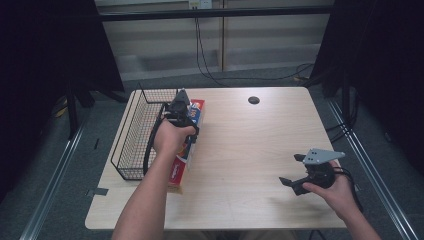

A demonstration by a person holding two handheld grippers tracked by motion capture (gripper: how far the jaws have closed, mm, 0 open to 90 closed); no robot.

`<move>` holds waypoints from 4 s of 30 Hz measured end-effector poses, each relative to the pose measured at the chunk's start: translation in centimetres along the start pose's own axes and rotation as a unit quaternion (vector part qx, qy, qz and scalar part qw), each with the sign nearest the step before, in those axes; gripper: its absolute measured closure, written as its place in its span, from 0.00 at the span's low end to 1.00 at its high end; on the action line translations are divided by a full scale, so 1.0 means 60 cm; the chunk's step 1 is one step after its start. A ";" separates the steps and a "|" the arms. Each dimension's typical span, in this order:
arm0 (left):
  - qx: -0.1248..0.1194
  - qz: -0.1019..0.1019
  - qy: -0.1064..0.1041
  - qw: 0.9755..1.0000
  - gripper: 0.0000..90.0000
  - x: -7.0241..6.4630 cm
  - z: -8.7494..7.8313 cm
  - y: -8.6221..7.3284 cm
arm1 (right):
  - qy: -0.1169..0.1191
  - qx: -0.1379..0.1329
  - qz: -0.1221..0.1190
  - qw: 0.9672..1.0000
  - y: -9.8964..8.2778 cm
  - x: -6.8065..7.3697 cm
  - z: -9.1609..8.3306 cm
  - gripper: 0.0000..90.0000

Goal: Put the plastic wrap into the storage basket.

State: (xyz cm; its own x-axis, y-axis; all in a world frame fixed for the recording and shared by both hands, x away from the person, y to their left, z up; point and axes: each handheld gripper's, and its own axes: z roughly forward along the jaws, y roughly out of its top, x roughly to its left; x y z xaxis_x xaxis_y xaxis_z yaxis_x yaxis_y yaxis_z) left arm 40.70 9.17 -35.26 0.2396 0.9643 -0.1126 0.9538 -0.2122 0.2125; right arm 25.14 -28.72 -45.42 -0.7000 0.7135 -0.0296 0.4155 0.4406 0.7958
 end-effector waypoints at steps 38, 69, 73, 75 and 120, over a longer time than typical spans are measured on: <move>-0.018 -0.030 0.000 0.999 0.48 0.048 -0.061 0.009 | 0.003 -0.002 -0.002 1.000 0.001 0.001 0.000 0.05; -0.024 -0.068 0.012 0.997 0.48 0.109 -0.079 -0.001 | 0.002 -0.001 -0.004 1.000 0.001 0.002 0.001 0.05; -0.025 -0.069 0.013 0.997 0.48 0.112 -0.080 -0.002 | 0.000 -0.002 -0.006 1.000 0.001 0.002 0.001 0.05; -0.026 -0.070 0.014 0.997 0.48 0.117 -0.080 -0.003 | 0.004 0.000 -0.006 1.000 0.001 0.002 0.001 0.05; -0.015 -0.095 0.029 0.995 0.48 0.176 -0.051 -0.013 | 0.001 0.001 -0.008 1.000 0.001 0.000 0.004 0.05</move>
State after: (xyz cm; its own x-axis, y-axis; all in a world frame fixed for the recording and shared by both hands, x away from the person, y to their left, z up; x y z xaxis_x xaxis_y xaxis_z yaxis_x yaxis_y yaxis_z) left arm 41.92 20.03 -33.67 0.0434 0.9944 -0.0967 0.9750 -0.0211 0.2213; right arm 25.32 -28.56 -45.53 -0.7080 0.7051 -0.0402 0.4053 0.4522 0.7945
